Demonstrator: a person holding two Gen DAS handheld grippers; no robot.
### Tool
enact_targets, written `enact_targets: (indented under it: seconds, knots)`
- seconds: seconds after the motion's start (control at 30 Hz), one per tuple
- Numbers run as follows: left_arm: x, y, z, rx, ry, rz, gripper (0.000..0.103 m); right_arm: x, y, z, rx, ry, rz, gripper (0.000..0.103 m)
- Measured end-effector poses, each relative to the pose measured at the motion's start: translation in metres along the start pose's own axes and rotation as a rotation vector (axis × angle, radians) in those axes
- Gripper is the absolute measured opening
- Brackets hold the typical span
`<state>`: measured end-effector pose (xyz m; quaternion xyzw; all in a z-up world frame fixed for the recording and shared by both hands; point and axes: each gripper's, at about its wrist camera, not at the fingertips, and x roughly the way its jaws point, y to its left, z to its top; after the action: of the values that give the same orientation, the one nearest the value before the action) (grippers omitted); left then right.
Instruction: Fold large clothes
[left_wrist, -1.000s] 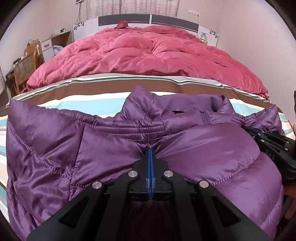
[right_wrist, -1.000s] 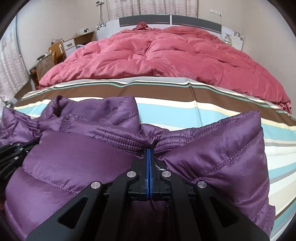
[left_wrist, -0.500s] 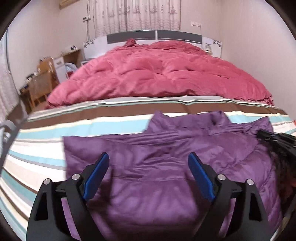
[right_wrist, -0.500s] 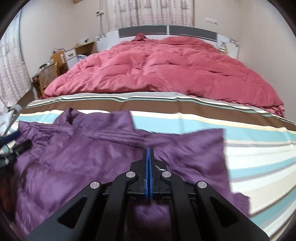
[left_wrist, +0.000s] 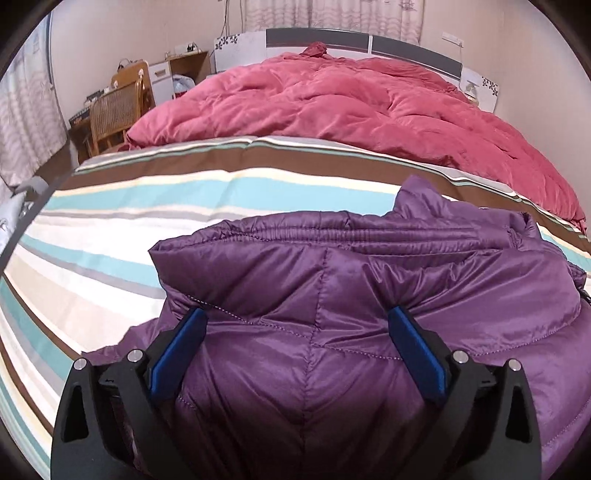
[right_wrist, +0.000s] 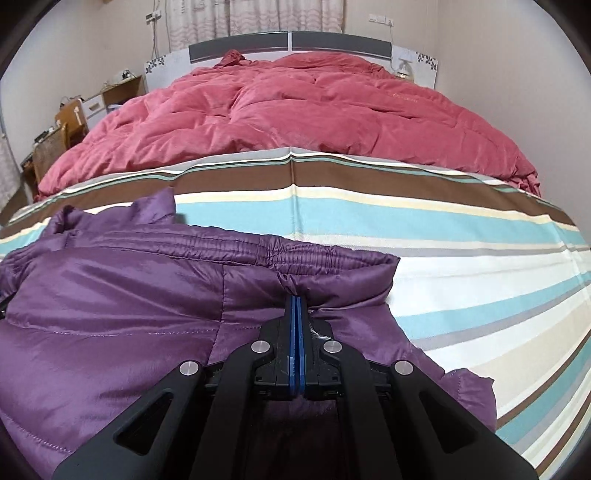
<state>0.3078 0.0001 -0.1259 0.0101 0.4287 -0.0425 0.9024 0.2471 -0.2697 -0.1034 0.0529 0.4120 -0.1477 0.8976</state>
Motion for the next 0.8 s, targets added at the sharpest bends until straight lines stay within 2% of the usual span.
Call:
enact_targets:
  seconds: [0.27, 0.43, 0.57, 0.63, 0.7, 0.8]
  knots:
    - [-0.017, 0.005, -0.006, 0.012, 0.018, 0.019, 0.100, -0.009, 0.001, 0.004, -0.026, 0.001, -0.016, 0.001]
    - [-0.054, 0.014, -0.018, -0.011, -0.045, 0.042, 0.100, -0.044, 0.003, -0.001, -0.016, -0.041, 0.002, 0.001]
    - [-0.062, 0.014, -0.023, 0.020, -0.079, 0.101, 0.100, -0.060, 0.015, -0.009, -0.053, -0.068, 0.006, 0.001]
    - [-0.051, 0.011, -0.025, 0.062, -0.066, 0.165, 0.101, -0.055, 0.021, -0.011, -0.077, -0.059, -0.015, 0.001]
    - [-0.040, 0.013, -0.029, 0.062, -0.042, 0.138, 0.101, -0.046, 0.021, -0.013, -0.080, -0.040, -0.020, 0.001]
    - [-0.033, 0.026, -0.032, -0.002, -0.033, 0.068, 0.101, -0.033, 0.015, -0.014, -0.045, -0.017, -0.005, 0.001]
